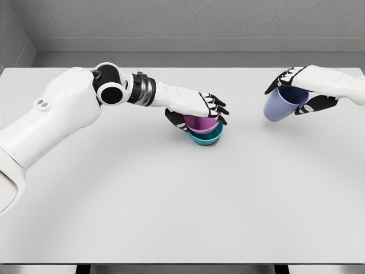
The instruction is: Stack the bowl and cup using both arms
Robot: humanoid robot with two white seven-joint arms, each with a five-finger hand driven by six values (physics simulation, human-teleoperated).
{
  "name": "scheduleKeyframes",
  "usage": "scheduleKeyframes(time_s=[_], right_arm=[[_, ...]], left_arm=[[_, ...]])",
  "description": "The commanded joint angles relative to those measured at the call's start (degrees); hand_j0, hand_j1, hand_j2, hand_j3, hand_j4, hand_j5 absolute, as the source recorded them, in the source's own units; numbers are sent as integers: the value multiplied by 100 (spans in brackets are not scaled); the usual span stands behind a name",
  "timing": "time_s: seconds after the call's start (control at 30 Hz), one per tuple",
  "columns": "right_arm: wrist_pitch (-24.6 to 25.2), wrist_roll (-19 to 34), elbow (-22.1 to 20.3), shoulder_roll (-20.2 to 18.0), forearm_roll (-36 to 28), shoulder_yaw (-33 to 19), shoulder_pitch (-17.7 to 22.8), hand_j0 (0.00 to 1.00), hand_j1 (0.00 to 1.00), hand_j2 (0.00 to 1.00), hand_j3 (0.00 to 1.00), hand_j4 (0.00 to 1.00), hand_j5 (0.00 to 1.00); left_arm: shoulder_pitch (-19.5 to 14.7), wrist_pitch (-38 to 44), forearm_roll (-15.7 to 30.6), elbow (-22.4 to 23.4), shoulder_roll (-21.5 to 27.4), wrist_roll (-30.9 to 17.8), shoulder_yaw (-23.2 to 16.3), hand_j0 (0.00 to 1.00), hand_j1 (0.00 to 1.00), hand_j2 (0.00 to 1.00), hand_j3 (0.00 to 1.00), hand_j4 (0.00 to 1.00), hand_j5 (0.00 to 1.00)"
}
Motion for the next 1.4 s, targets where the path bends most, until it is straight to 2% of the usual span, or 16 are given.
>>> scheduleKeyframes(time_s=[0.0,0.07,0.1,0.13,0.2,0.23,0.27,0.57,0.63,0.7,0.77,1.03,1.13,1.2,1.27,1.37], right_arm=[[15,-4,-1,-8,-40,-5,0,73,73,73,73,73,73],[15,-4,-1,-8,-40,-5,0,73,73,73,73,73,73],[15,-4,-1,1,-40,-5,0,73,73,73,73,73,73],[15,-4,-1,-8,-40,-5,0,73,73,73,73,73,73],[15,-4,-1,-8,-40,-5,0,73,73,73,73,73,73],[15,-4,-1,-8,-40,-5,0,73,73,73,73,73,73],[15,-4,-1,1,-40,-5,0,73,73,73,73,73,73],[15,-4,-1,1,-40,-5,-9,73,73,73,73,73,73],[15,-4,-10,1,-40,-5,-9,73,73,73,73,73,73],[15,-4,-36,1,-40,-5,-26,73,73,73,73,73,73],[15,-4,-116,1,-40,-5,-26,73,73,73,73,73,73],[15,-4,-116,1,-40,-5,-26,73,73,73,73,73,73],[15,-4,-116,-8,-40,-5,-26,73,73,73,73,73,73],[15,-4,-125,-8,-40,-5,-26,73,73,73,73,73,73],[15,-4,-125,1,-40,-5,-44,73,73,73,73,73,73],[15,-12,-195,1,-40,-5,-53,73,73,73,73,73,73]], left_arm=[[0,23,56,-4,2,-8,12,100,100,100,100,100,100],[0,23,56,-21,2,-8,12,100,100,100,100,100,100],[9,23,64,-22,2,-8,12,96,96,96,96,96,96],[0,23,82,-30,2,-8,12,88,88,88,88,88,88],[-9,23,91,-30,2,-8,12,84,84,84,84,84,84],[-9,23,82,-30,2,-8,12,89,89,89,89,89,89],[0,23,56,-13,2,-8,12,100,100,100,100,100,100],[-26,23,65,-21,2,-8,30,100,100,100,100,100,100],[-26,23,64,-22,2,-8,30,86,86,86,86,86,86],[-18,23,56,-13,2,-8,30,85,85,85,85,85,85],[-18,23,47,-4,-6,-8,38,100,100,100,100,100,100],[-44,23,91,-74,-6,-8,73,100,100,100,100,100,100],[9,23,91,-258,-6,-8,293,100,100,100,100,100,100],[26,23,100,-628,29,-8,618,100,100,100,100,100,100],[35,23,108,-821,64,-8,759,100,100,100,100,100,100],[184,23,100,-1129,222,-8,1295,100,100,100,100,100,100]])
